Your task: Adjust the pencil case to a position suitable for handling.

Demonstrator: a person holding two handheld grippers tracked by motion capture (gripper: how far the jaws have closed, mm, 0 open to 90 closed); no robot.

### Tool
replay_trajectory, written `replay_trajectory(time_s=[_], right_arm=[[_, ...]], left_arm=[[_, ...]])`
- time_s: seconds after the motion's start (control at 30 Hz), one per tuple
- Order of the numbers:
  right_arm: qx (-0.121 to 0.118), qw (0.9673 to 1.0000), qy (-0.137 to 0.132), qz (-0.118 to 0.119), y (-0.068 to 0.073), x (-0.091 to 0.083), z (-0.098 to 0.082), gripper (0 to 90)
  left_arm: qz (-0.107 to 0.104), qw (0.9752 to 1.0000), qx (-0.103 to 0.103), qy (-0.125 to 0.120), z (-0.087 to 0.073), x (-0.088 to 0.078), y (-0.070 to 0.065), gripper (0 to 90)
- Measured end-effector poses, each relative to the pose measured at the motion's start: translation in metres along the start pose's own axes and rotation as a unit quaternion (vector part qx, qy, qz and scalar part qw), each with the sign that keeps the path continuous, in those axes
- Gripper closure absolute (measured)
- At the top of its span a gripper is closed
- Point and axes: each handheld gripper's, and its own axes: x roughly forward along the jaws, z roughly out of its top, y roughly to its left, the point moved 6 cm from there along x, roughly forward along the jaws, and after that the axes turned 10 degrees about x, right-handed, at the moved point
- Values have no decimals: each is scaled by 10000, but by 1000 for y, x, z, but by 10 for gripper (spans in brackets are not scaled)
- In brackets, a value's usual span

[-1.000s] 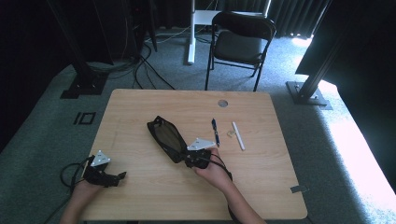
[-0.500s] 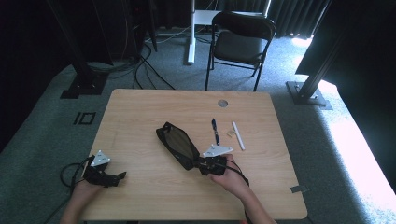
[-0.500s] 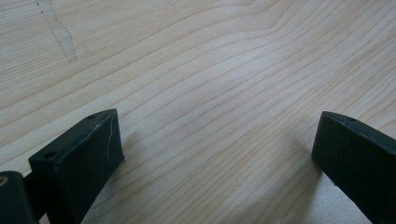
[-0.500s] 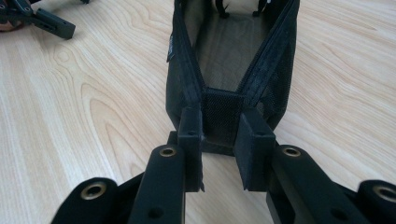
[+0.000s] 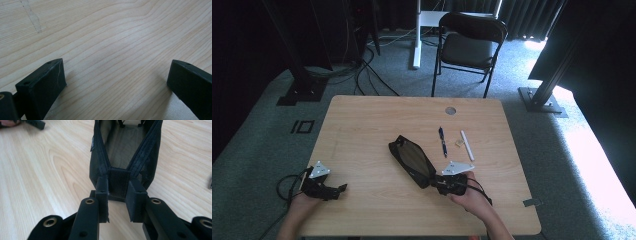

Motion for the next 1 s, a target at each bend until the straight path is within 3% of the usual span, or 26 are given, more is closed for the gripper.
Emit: replay_trajectory(time_s=[0.67,1.0], right_arm=[[-97,9999,134,24,-2,-36,-27,737],[56,9999,157,-9,-12,-55,-42,734]], left_arm=[[-2,10000,5,-1,0,0,0,21],[29,10000,-48,-13,0,0,0,21]])
